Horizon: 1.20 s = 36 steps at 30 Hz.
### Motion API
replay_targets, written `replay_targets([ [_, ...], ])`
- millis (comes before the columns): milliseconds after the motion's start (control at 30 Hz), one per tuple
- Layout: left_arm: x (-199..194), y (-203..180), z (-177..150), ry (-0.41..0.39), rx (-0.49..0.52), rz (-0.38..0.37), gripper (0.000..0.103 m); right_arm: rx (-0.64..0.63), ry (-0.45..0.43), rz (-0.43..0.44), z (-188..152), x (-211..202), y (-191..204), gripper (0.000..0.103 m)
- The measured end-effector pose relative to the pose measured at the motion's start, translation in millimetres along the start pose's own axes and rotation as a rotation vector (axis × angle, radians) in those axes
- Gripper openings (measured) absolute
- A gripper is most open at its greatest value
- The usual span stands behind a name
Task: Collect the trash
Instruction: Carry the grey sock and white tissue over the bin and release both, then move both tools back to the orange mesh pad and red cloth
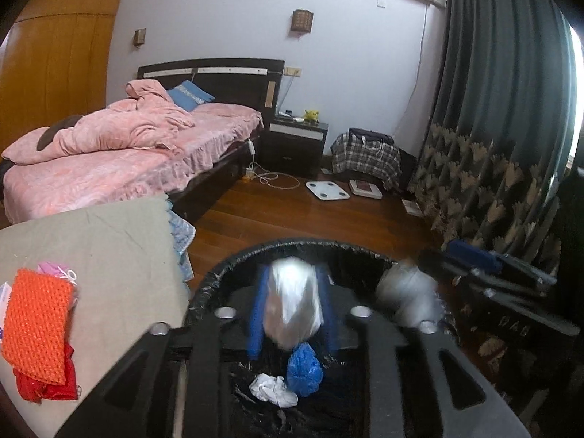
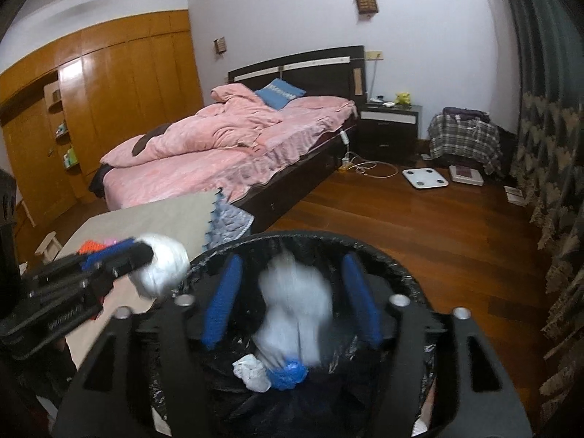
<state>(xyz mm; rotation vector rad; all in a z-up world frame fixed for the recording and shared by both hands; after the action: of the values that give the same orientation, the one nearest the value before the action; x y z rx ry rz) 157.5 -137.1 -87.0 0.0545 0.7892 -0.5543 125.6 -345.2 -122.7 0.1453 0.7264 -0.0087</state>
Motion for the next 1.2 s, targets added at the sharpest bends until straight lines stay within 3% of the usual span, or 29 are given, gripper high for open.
replay_targets([
  [100,-2.3,4.2,-2.1,-0.001,-0.003,0.014,0.045,0.012,-0.012,-0.017,-0.3,-3.4,-4.8,0.078],
  [167,-6.6,8.4,-2.6,-0.010,-0.004,0.033,0.055,0.024,-0.019,-0.024,0.7,-5.5,-6.0,0.094],
  [200,-9.7,11.3,-2.8,-0.017,-0.004,0.048,0.059,0.033,-0.023,-0.024,1.3,-6.3,-6.1,0.095],
  [267,-17.0,20.1,-3.9,-0.032,-0.014,0.088,0.077,0.046,-0.022,-0.018,1.4,-6.2,-4.7,0.097],
  [400,-32.7,38.9,-9.5,-0.056,-0.031,0.146,0.085,0.035,-0.016,-0.011,1.6,-5.1,4.5,0.098],
  [633,-61.2,86.0,-19.1,-0.077,-0.106,0.220,0.089,-0.010,-0.018,0.023,10.1,-1.4,39.6,0.098],
  [1200,-133.0,201.5,-74.6,-0.109,-0.263,0.478,0.089,-0.190,0.007,0.180,22.9,37.5,180.7,0.098],
])
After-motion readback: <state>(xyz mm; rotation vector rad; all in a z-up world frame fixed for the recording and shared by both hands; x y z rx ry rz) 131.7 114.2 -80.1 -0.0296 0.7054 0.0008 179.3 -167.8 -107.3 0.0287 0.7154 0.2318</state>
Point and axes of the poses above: each gripper's, at about its wrist camera, not at the fingertips, and x roughly the way its jaws point, y to its left, z to its top, the point moved 4 cm from there along x, roughly the way its jaws point, and after that the axes turned 12 degrees about y, right-handed, at the moved point
